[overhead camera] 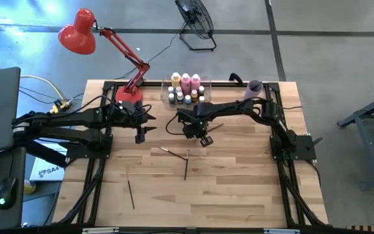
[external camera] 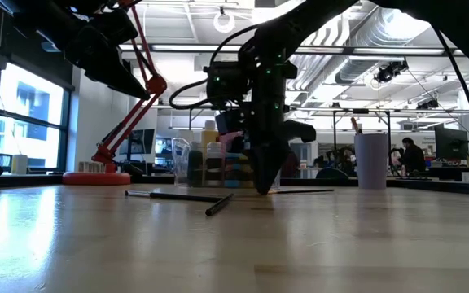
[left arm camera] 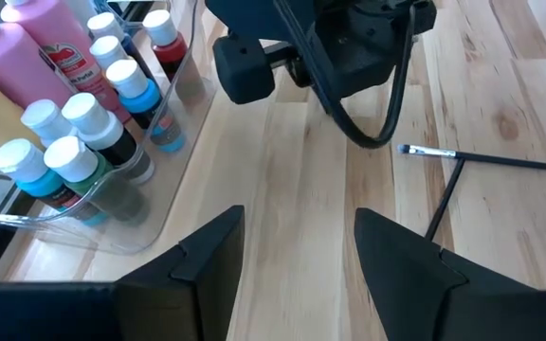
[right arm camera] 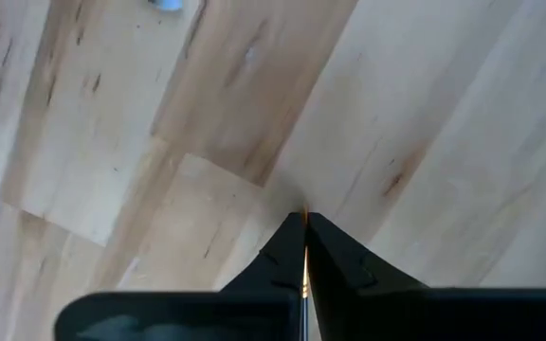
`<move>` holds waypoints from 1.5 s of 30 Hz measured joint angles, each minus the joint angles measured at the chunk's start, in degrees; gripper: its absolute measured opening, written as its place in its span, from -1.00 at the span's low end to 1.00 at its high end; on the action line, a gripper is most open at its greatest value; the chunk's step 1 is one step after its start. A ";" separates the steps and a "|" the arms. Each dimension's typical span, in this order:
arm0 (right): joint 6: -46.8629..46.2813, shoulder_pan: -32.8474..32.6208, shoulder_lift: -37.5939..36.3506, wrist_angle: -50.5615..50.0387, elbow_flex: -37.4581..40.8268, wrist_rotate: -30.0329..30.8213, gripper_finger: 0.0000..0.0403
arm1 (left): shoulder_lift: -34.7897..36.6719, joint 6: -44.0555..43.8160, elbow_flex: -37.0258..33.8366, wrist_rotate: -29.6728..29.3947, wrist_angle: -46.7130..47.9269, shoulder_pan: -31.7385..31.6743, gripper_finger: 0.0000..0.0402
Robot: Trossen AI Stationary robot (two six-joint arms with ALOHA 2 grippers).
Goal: Pick & Place Paint Supplies
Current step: Put the black paint brush into the violet cup
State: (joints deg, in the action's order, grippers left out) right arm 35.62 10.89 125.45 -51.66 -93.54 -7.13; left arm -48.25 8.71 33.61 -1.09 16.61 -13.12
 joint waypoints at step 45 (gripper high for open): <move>-17.40 9.23 -37.99 1.41 -0.13 24.82 -0.99 | 0.02 -3.22 0.01 0.53 4.51 0.01 -0.01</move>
State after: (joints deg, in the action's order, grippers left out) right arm 18.22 20.12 87.46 -50.26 -93.67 17.69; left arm -48.23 5.49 33.62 -0.56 21.13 -13.10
